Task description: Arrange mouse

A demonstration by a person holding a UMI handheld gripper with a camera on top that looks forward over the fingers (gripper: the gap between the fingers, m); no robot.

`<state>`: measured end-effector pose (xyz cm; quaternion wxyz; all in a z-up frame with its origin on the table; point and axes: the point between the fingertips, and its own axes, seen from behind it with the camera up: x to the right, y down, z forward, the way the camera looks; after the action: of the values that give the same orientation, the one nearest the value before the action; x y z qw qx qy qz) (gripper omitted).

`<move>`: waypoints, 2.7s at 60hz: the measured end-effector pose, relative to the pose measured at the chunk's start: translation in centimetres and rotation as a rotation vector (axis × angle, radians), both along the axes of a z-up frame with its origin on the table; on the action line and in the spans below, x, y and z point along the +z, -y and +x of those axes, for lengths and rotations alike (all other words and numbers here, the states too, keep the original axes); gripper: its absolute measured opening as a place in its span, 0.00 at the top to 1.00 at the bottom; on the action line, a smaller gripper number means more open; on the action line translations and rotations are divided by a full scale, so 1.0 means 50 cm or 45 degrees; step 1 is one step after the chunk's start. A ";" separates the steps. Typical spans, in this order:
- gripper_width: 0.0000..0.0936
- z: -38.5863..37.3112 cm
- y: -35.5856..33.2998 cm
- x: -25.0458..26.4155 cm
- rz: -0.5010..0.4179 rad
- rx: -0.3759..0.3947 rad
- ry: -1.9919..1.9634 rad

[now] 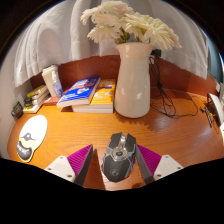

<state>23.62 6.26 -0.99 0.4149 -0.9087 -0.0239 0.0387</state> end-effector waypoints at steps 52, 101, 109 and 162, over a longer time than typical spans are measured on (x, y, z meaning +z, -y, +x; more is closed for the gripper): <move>0.58 -0.007 -0.060 0.101 -0.005 -0.146 0.082; 0.58 -0.690 -0.106 0.108 -0.017 0.004 0.059; 0.58 -0.699 -0.066 0.008 -0.111 0.007 0.071; 0.10 -0.496 0.323 0.359 0.107 -0.116 -0.016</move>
<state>-1.19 -9.91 16.94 0.4542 -0.8903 0.0186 0.0245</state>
